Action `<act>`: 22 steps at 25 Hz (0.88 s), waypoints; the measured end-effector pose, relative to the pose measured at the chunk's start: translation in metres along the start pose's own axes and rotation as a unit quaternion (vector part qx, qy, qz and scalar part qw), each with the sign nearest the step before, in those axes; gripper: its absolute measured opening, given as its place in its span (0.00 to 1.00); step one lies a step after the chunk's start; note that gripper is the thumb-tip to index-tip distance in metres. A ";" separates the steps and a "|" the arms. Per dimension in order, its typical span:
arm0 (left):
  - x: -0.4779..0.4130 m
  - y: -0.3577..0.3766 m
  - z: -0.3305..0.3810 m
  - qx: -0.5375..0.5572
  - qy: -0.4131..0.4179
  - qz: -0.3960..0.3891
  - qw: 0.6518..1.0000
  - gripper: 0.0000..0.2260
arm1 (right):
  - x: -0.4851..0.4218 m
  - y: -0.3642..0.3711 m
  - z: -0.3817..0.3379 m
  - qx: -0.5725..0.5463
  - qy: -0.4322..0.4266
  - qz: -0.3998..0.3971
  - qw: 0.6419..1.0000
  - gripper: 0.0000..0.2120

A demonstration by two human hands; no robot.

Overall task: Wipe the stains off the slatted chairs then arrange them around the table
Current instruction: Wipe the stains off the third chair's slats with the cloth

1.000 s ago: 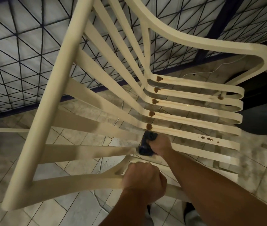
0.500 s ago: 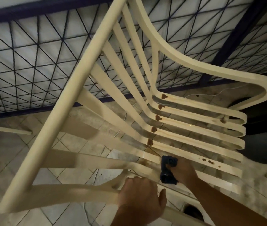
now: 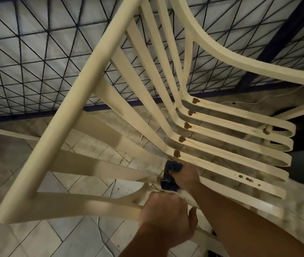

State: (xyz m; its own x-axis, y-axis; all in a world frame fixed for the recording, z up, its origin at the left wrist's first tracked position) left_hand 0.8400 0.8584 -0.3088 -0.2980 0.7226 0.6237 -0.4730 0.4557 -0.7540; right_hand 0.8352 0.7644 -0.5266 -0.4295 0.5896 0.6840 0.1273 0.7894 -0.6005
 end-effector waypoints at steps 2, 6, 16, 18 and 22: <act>0.000 -0.001 0.000 -0.005 0.000 0.003 1.000 0.22 | 0.001 -0.002 0.004 -0.013 0.009 -0.001 1.000 0.11; 0.001 -0.002 0.001 -0.006 0.000 0.013 1.000 0.20 | 0.001 -0.011 0.009 -0.007 0.028 0.000 1.000 0.06; -0.001 0.003 0.000 -0.026 0.013 0.011 1.000 0.22 | 0.013 0.004 -0.005 -0.042 0.001 -0.036 0.998 0.09; -0.003 0.004 0.000 -0.035 0.007 0.010 0.999 0.22 | 0.021 0.001 -0.009 -0.034 -0.009 -0.054 0.998 0.06; -0.001 0.005 0.000 -0.048 -0.011 0.011 0.999 0.23 | 0.024 -0.011 -0.003 0.034 -0.023 -0.070 0.997 0.03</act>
State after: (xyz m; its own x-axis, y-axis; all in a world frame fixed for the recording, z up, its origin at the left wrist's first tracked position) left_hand 0.8382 0.8600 -0.3133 -0.3254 0.7217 0.6110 -0.3850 0.4890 -0.7827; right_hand 0.8264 0.7710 -0.5021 -0.4787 0.4656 0.7444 0.0036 0.8489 -0.5286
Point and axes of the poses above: each hand's wrist, its own x-axis away from the middle knuckle, its own y-axis out of the palm, z = x × y, the point moved 9 cm from there along -x, towards the middle knuckle, and after that the axes turned 5 degrees about z, right-handed, at the moved point
